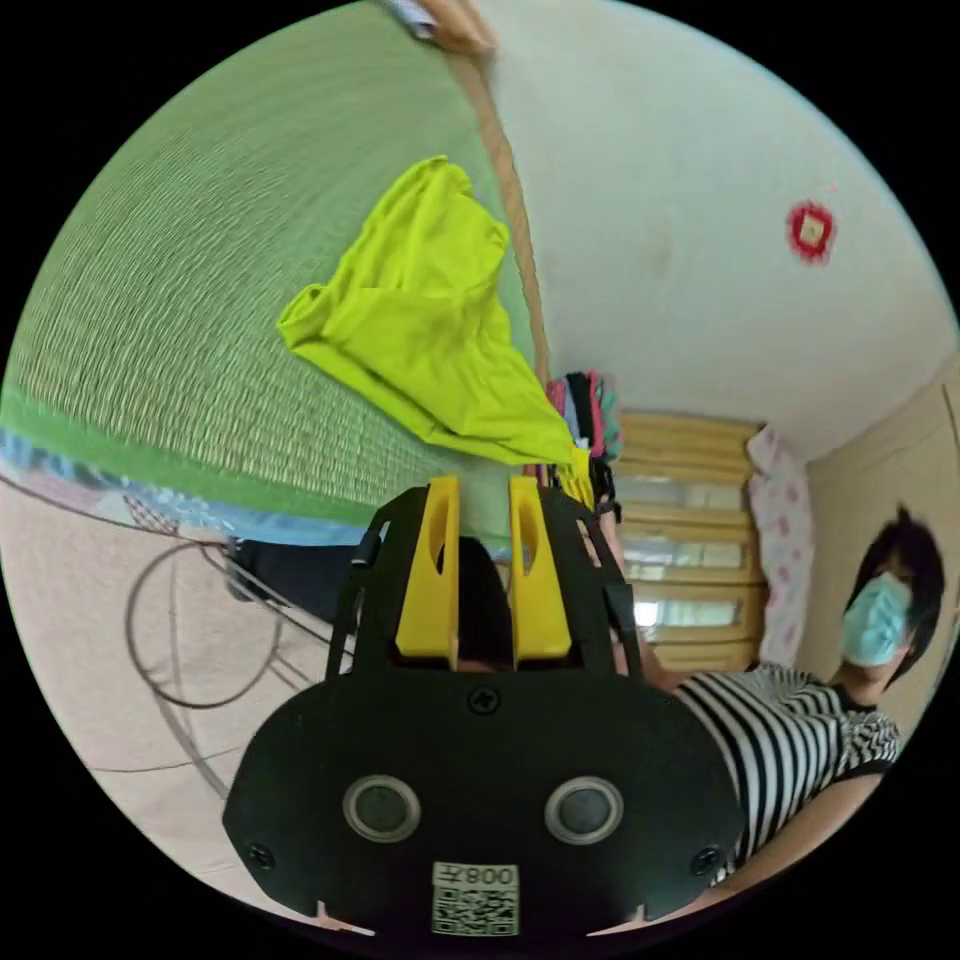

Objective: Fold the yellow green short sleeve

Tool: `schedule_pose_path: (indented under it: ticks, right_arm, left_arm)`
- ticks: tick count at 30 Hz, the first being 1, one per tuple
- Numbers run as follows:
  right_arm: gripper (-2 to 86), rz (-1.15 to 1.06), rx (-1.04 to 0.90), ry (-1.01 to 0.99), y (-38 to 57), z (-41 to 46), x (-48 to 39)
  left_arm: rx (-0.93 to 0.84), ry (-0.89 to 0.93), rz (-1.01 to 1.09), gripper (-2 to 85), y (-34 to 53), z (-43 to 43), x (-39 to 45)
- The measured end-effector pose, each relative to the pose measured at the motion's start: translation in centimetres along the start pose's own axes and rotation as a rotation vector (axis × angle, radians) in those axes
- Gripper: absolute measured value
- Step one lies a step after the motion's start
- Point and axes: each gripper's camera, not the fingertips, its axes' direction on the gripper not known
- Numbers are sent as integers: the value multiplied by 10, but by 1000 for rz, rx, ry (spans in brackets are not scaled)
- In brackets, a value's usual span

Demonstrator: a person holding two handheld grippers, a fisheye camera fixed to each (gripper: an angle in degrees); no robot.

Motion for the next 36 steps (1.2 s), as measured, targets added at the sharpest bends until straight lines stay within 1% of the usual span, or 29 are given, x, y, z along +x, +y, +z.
schedule_pose_path:
  ticks: [2, 5, 8, 14, 18, 23, 28, 36]
  right_arm:
    - [16, -13, -4, 3, -1, -2, -14]
    - [16, -30, -12, 16, 0, -5, -38]
    - [16, -44, -17, 26, 3, -8, -60]
    - [17, -48, -19, 43, 15, -17, -92]
    - [17, -46, -16, 43, 27, -28, -110]
    - [16, -35, -8, 55, 46, -44, -129]
    - [17, -7, 8, 53, 72, -67, -143]
    - [17, -16, 32, 27, 110, -104, -180]
  left_arm:
    - [89, 101, -98, 92, -1, -16, -20]
    - [181, 197, -201, 103, -3, -32, -41]
    - [260, 263, -255, 112, -6, -47, -55]
    - [349, 297, -292, 113, -19, -73, -67]
    - [371, 295, -308, 88, -30, -81, -72]
    - [331, 257, -283, 31, -41, -82, -64]
    - [305, 254, -242, 19, -42, -79, -48]
    - [250, 319, -138, 13, -54, -63, -9]
